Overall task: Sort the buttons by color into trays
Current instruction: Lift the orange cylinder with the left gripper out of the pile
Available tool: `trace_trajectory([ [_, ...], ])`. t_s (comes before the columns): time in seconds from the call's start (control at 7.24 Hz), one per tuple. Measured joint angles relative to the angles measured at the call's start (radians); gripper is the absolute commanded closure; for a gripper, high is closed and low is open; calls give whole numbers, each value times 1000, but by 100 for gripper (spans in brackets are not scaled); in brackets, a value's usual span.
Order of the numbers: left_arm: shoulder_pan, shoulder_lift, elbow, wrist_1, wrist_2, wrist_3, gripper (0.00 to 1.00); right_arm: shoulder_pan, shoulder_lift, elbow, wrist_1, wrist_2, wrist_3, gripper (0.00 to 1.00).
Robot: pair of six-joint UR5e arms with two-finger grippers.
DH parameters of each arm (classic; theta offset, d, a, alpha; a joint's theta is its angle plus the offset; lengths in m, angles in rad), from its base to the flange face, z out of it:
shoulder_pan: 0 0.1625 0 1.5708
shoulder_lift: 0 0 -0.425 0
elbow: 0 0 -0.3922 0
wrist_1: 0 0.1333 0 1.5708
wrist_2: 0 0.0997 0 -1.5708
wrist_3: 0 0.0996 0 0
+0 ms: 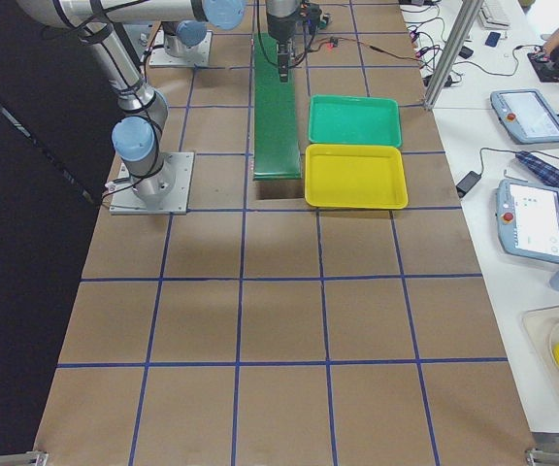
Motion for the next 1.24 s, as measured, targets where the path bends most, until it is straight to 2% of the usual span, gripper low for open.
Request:
trace_trajectory([
  [0.69, 30, -54, -9, -26, -11, 12, 0, 0, -3, 14, 0, 0, 0, 0],
  [0.83, 32, -59, -17, -19, -15, 10, 37, 0, -4, 15, 0, 0, 0, 0],
  [0.97, 32, -57, -21, -9, -34, 9, 86, -1, -5, 17, -1, -1, 1, 0],
  [1.11, 32, -46, -20, 0, -66, 7, 100, -2, -7, 20, -1, -1, 1, 0],
  [1.24, 31, -34, -19, 4, -87, 5, 100, -3, -8, 23, -3, 0, 1, 0],
])
